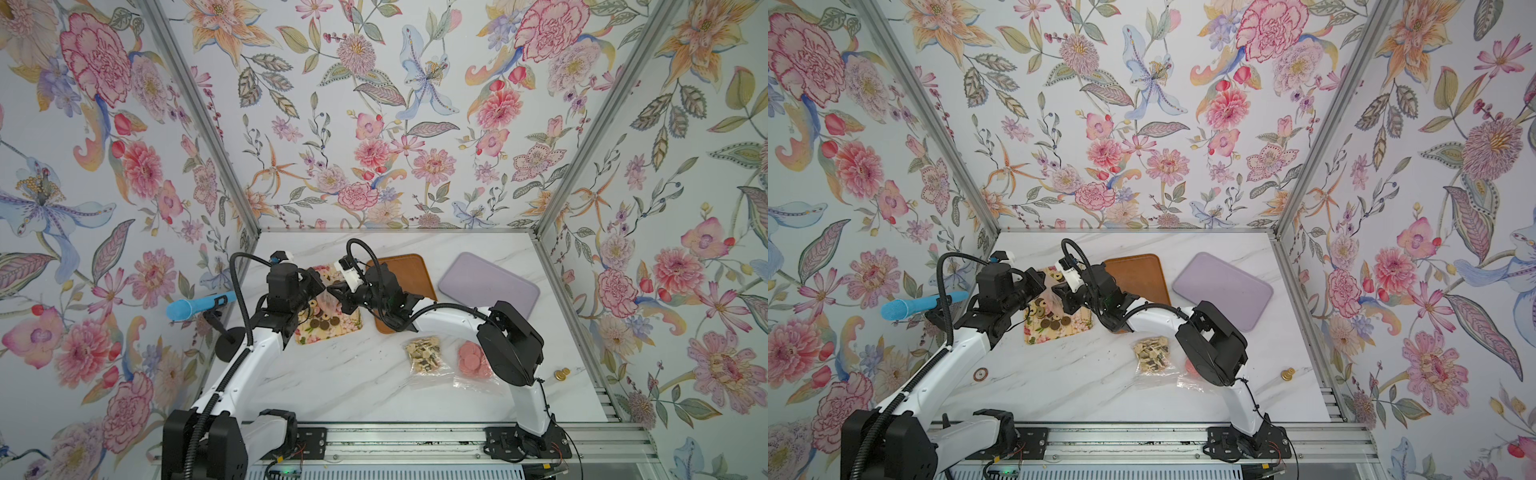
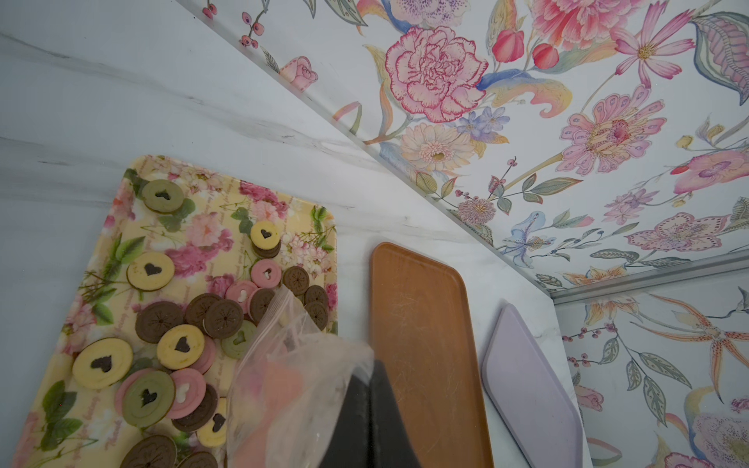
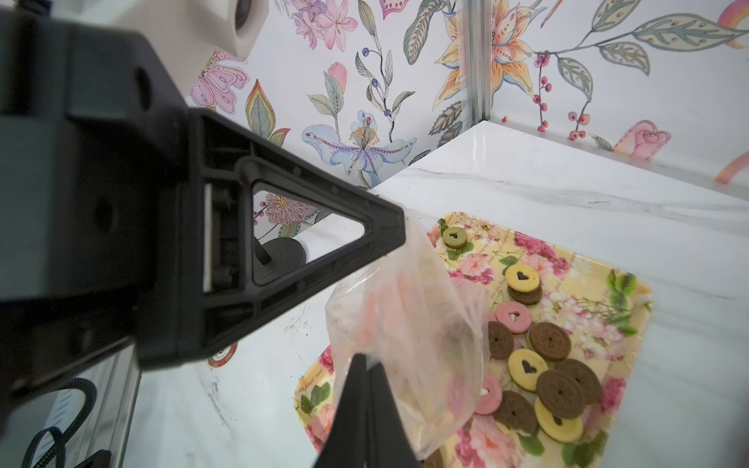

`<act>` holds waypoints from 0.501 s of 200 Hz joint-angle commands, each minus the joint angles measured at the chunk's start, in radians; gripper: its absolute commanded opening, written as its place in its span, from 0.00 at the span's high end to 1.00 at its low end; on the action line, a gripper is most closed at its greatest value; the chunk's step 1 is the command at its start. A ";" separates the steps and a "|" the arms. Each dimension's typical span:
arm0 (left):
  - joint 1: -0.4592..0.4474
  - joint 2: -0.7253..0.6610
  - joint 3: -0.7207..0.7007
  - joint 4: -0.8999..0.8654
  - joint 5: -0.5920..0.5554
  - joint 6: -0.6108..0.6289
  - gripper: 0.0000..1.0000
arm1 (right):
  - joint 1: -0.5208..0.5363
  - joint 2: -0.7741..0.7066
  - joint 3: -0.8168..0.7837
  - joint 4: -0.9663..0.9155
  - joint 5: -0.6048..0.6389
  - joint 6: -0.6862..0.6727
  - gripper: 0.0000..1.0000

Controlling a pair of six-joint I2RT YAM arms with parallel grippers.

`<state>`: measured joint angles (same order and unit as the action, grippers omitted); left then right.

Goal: Pour cookies out of the ziploc bag
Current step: 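Pour the cookies out of the ziploc bag onto the tray.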

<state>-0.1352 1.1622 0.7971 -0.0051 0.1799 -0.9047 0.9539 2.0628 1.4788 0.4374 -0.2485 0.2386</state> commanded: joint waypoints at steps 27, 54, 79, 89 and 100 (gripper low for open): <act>0.019 0.024 0.077 0.021 0.032 0.059 1.00 | -0.011 -0.015 0.036 0.006 -0.029 -0.021 1.00; 0.019 0.025 0.113 -0.008 0.058 0.105 1.00 | -0.013 -0.007 0.018 0.022 -0.033 -0.009 1.00; 0.019 0.022 0.126 -0.036 0.085 0.154 1.00 | -0.014 0.002 0.008 0.035 -0.036 0.003 0.99; 0.019 0.020 0.132 -0.061 0.080 0.172 1.00 | -0.017 0.001 0.004 0.039 -0.036 0.007 0.94; 0.019 0.015 0.138 -0.086 0.069 0.194 1.00 | -0.019 0.000 0.001 0.043 -0.038 0.008 0.83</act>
<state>-0.1242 1.1809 0.9024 -0.0185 0.2333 -0.7891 0.9447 2.0628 1.4845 0.4423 -0.2733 0.2462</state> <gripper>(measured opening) 0.047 0.091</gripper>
